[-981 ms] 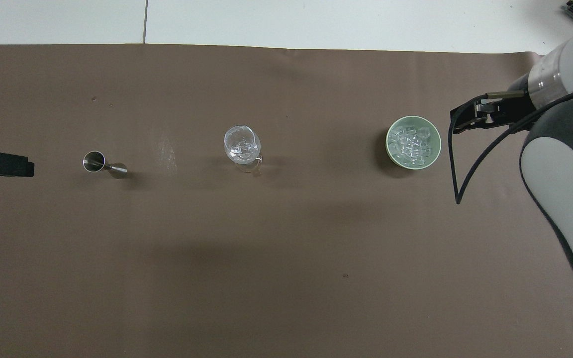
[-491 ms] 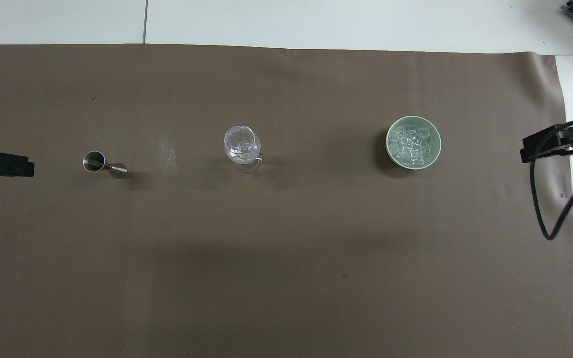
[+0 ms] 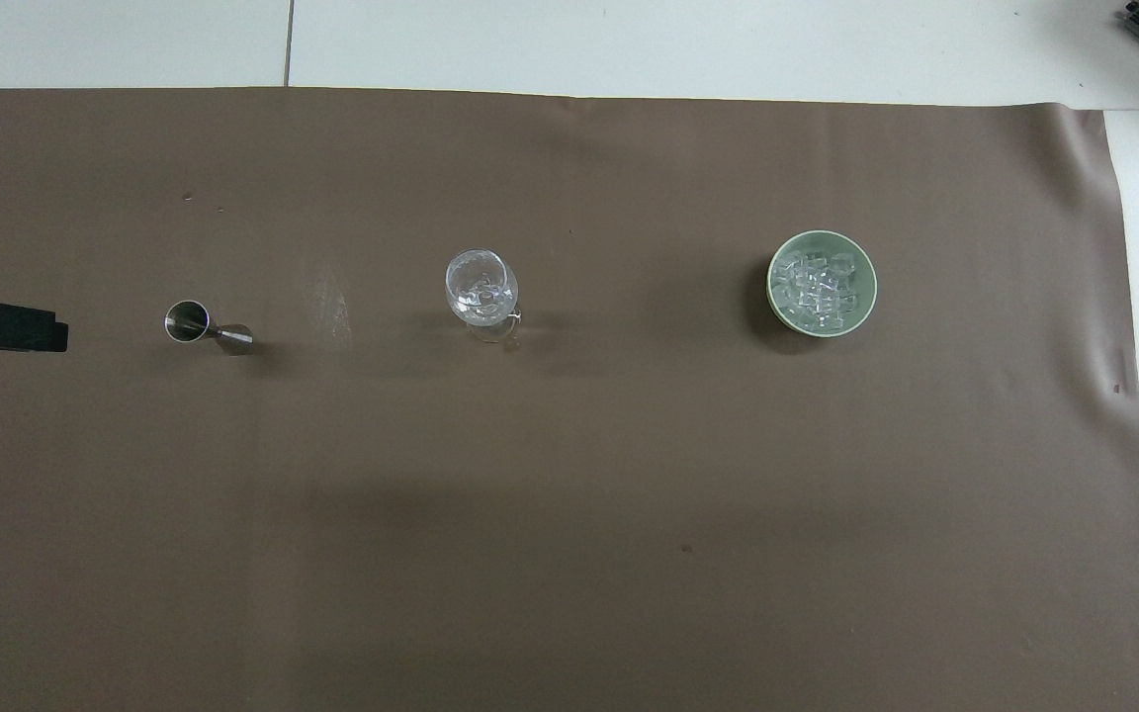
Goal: Pour wine and add ice with both arms
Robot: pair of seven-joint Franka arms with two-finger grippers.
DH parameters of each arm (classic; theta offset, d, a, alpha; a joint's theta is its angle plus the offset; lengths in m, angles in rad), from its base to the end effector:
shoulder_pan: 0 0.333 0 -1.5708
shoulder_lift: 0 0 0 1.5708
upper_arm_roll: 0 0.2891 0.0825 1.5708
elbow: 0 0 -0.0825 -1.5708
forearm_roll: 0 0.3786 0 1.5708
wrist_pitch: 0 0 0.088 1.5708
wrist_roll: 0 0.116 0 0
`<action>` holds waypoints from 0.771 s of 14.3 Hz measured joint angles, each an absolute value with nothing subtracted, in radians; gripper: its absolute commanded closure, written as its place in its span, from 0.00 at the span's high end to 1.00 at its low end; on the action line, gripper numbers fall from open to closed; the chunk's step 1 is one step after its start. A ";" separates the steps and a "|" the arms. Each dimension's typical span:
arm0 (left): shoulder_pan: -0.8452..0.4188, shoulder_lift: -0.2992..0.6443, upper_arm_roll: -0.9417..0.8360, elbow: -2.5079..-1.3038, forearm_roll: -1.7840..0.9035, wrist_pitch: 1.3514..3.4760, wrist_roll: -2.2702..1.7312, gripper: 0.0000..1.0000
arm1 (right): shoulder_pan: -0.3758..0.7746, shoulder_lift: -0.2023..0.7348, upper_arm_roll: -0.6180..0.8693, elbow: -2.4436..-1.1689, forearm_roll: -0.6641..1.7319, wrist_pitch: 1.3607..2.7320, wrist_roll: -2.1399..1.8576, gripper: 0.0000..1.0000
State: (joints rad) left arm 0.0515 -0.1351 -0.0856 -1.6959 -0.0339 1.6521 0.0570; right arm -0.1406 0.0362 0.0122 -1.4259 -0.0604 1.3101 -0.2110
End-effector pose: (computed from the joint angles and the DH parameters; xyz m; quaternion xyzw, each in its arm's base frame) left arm 0.5184 -0.0241 0.6091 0.9979 -0.0448 0.0455 0.0106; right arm 0.5243 -0.0760 0.6143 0.9960 0.0356 -0.0798 0.0162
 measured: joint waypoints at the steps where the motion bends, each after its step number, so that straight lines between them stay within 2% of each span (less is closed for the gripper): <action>1: 0.051 -0.135 -0.086 -1.696 -0.034 1.652 0.057 1.00 | -0.133 0.036 0.012 -1.426 -0.060 1.311 -0.211 1.00; 8: 0.051 -0.135 -0.086 -1.696 -0.034 1.652 0.057 1.00 | -0.093 0.024 0.012 -1.424 -0.060 1.321 -0.098 1.00; 11: 0.051 -0.135 -0.086 -1.696 -0.034 1.652 0.057 1.00 | -0.094 0.022 0.010 -1.424 -0.060 1.376 -0.072 1.00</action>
State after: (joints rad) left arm 0.0515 -0.1351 -0.0856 -1.6959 -0.0339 1.6521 0.0570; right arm -0.0936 0.0222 0.0098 -1.4244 -0.0602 1.3755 -0.0725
